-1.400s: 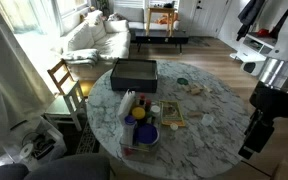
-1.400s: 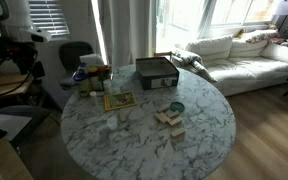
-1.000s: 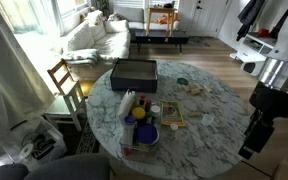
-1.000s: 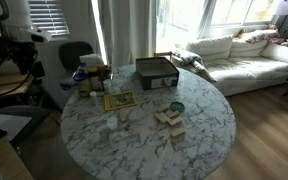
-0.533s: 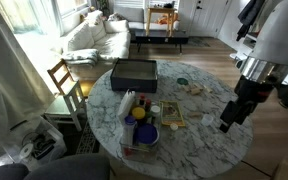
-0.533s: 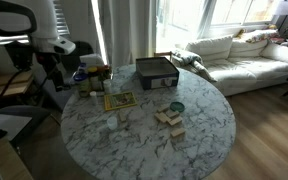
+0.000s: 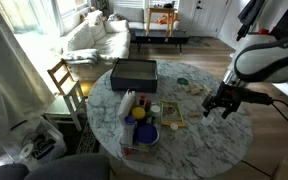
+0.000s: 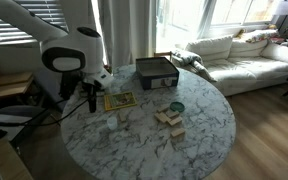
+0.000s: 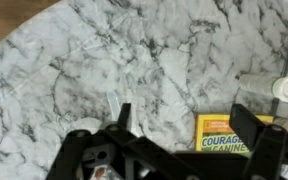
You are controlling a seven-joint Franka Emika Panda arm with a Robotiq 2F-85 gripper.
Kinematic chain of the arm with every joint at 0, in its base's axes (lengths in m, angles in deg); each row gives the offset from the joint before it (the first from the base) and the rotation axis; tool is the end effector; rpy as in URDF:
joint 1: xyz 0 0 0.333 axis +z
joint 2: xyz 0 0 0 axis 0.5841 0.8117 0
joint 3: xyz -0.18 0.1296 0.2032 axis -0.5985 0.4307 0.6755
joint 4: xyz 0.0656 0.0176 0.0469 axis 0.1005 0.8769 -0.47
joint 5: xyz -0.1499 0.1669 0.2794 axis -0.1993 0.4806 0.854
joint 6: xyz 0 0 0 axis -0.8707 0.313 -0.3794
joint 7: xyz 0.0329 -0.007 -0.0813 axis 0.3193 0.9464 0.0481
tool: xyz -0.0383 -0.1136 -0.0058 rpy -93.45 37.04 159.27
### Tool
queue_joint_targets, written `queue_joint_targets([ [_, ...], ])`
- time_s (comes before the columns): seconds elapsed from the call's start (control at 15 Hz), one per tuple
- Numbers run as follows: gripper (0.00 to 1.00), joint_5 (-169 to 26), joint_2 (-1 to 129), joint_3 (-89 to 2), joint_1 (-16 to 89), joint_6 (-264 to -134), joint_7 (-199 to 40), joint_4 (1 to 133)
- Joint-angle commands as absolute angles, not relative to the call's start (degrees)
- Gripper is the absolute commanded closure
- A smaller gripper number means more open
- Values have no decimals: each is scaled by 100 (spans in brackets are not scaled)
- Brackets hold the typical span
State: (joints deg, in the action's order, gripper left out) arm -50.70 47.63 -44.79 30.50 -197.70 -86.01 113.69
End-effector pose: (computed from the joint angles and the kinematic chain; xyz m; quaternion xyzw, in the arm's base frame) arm 0.4435 -0.0732 0.2957 -0.9490 0.2918 0.0513 0.1072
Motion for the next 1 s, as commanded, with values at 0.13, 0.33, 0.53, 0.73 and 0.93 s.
queue_joint_targets([
  [0.13, 0, -4008, 5909, -4469, 2996, -20440, -9336, 10764],
  [0.33, 0, -3488, 6128, -4469, 2935, -20984, -9586, 10675],
  [0.53, 0, -3066, 6255, -4470, 2914, -21630, -9776, 10664],
  [0.73, 0, -3091, 6364, -4521, 2952, -21926, -9956, 10675],
  [0.93, 0, -3240, 6424, -4555, 2964, -21779, -10083, 10678],
])
